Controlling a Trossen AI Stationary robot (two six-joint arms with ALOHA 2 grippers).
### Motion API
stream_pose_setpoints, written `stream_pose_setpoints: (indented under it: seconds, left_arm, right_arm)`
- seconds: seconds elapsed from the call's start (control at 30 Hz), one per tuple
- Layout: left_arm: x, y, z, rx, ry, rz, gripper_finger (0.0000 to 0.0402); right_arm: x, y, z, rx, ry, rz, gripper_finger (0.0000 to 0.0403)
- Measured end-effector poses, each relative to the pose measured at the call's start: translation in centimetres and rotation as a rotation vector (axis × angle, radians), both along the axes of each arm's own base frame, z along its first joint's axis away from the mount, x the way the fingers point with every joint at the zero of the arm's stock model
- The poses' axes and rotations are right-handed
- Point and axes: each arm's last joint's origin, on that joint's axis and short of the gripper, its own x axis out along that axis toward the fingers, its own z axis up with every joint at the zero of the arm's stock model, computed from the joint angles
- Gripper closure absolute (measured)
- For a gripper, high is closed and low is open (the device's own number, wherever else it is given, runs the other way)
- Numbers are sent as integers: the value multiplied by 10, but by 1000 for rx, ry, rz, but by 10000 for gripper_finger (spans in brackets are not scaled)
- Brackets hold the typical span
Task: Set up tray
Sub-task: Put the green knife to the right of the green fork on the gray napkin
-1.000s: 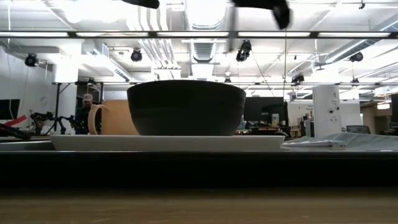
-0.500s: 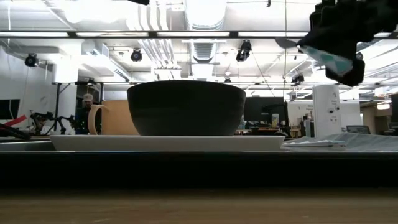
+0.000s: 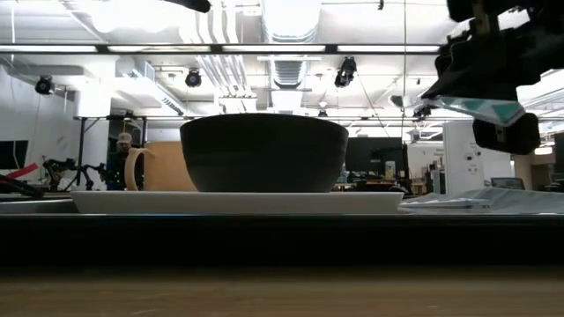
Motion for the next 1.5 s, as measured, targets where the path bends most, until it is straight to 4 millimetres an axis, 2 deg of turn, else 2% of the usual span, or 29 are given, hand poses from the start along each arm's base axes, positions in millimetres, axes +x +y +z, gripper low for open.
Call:
stream_pose_setpoints:
  seconds: [0.27,0.4,0.83,1.17,1.5]
  left_arm:
    - [0,0,2,-7,-6,1,214]
    - [0,0,2,-8,-6,1,214]
    - [0,0,2,-8,-8,1,214]
    - [0,0,2,-8,-8,1,214]
    - [0,0,2,-8,-8,1,214]
  right_arm:
    - [19,10,-16,109,158,16,394]
    - [20,12,-28,163,253,-1,394]
    - [23,3,-44,238,372,-99,394]
    - [33,-12,-36,224,422,-100,394]
    - [49,-6,-44,212,482,-24,394]
